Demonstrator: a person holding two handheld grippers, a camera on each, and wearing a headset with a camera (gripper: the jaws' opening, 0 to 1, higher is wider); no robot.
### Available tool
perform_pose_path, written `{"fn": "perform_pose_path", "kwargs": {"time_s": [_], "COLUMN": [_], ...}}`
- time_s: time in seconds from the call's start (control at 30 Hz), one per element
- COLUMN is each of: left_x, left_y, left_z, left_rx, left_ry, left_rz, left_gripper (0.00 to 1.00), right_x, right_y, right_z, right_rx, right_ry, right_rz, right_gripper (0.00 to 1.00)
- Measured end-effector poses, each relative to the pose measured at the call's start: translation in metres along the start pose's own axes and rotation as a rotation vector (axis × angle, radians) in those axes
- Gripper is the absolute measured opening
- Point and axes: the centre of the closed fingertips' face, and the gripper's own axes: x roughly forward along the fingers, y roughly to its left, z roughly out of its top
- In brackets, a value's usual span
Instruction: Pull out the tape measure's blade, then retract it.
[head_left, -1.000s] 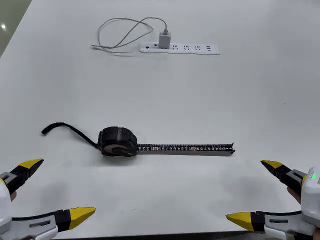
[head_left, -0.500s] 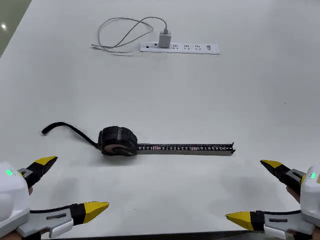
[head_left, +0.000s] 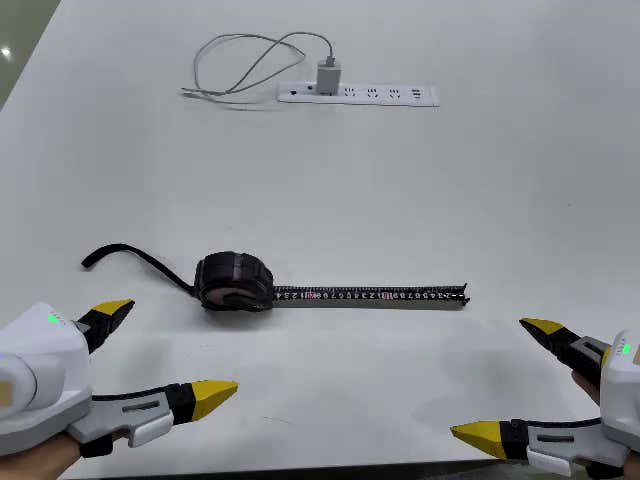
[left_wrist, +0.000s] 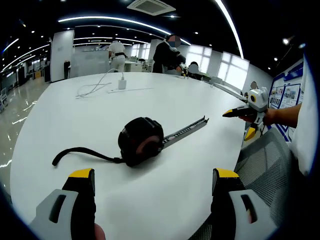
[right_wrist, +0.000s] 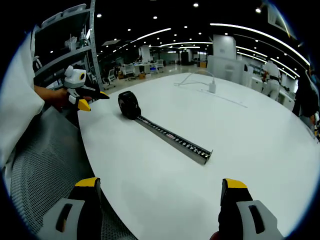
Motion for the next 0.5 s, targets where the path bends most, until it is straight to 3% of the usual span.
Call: {"fn": "perform_pose_path", "kwargs": {"time_s": [0.2,0.5], "left_x": [0.012,0.031], "left_y": [0.000,-0.019], "left_z": [0.006,0.005], "left_rx": [-0.015,0.023], "left_ry": [0.007,0.061], "left_rz": [0.001,-0.043], "left_gripper": [0.96,0.95], "right_x": [0.000,0.000], "right_y": [0.000,-0.003], "right_z": [-0.001,-0.003], "right_rx": [0.005,0.008], "right_ry": [0.002,0.004], "right_rz": [0.001,0.001], "right_gripper": [0.99,0.99]}}
